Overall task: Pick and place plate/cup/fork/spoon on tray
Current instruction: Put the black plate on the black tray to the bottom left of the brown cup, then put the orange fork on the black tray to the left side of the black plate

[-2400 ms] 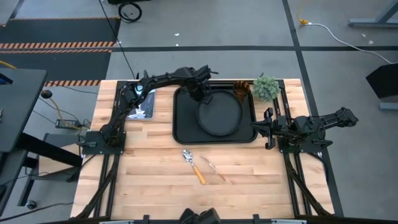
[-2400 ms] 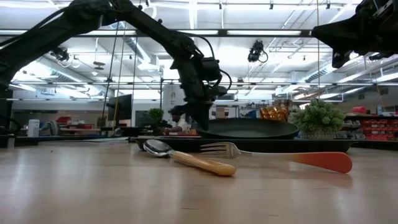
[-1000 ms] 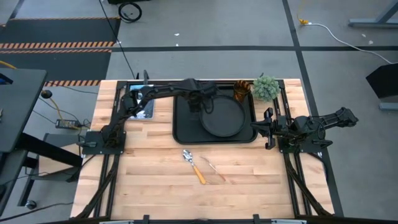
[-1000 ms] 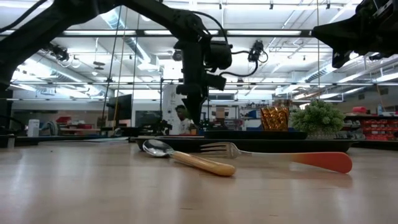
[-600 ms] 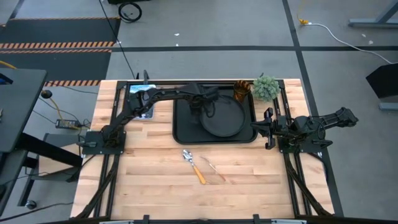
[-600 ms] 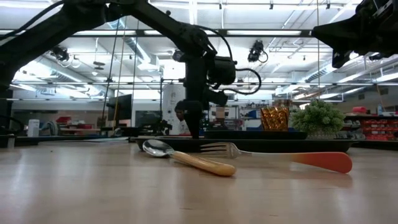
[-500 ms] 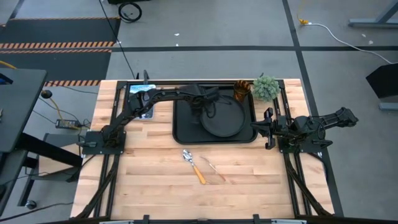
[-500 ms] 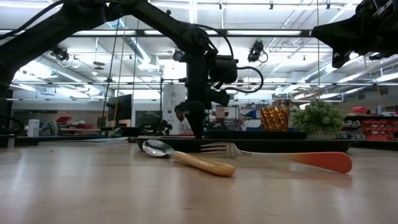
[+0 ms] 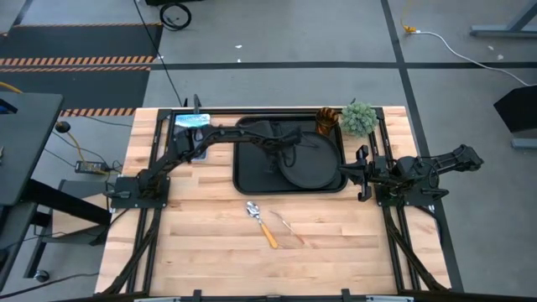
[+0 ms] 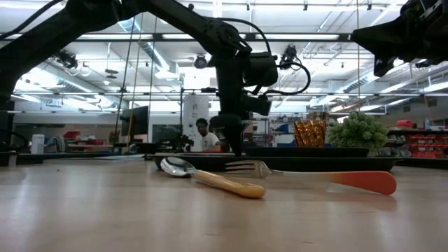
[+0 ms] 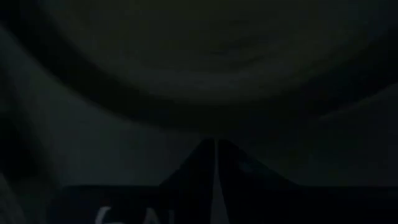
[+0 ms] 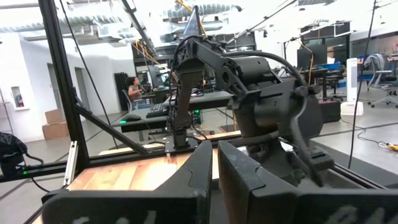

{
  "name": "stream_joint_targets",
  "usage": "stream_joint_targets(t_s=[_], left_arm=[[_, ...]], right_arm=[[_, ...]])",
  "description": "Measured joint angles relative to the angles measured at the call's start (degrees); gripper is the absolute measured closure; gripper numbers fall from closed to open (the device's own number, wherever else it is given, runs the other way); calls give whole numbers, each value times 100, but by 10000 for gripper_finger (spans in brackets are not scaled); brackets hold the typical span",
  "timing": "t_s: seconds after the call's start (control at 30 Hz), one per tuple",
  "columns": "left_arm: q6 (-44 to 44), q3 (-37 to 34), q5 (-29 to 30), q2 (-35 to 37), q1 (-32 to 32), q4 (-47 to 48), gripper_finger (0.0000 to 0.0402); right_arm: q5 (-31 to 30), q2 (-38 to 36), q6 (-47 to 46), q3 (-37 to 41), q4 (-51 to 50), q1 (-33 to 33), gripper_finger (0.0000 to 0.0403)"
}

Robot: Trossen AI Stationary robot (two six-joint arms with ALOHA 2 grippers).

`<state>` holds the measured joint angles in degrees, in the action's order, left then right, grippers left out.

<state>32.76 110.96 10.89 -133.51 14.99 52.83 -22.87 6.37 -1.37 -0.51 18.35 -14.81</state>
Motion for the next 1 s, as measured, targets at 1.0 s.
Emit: stream_joint_targets(t_s=[1.0], left_arm=[[-4259,15,1646,987,-1285,97,391]], right_arm=[[0,-1,2,0,0,-2,369]])
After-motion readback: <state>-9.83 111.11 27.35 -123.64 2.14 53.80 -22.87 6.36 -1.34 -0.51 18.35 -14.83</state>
